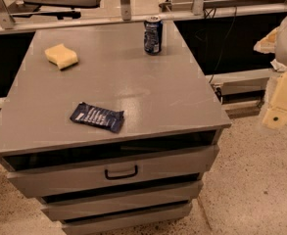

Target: Move pepsi can near sponge

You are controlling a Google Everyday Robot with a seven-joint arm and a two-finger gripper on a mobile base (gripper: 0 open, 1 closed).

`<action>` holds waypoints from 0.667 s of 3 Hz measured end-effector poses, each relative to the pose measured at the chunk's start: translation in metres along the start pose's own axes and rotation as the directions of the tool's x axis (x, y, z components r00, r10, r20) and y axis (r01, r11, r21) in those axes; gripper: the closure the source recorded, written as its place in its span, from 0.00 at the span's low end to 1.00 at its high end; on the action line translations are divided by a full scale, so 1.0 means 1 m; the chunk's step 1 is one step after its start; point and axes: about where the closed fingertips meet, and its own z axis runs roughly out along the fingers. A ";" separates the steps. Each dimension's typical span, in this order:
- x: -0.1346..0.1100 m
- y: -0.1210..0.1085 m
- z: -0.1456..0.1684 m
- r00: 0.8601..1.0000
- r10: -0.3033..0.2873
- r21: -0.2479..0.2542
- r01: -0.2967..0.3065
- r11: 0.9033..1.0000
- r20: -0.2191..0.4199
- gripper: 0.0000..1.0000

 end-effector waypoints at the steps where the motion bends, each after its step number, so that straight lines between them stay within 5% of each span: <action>1: 0.000 0.000 0.000 1.000 0.000 0.003 0.000 1.000 0.002 0.00; 2: -0.005 -0.018 0.011 0.999 0.005 0.031 -0.007 0.999 0.043 0.00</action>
Offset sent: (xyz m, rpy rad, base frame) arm 0.0936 0.0022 -0.0277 0.1525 -0.1529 -0.0060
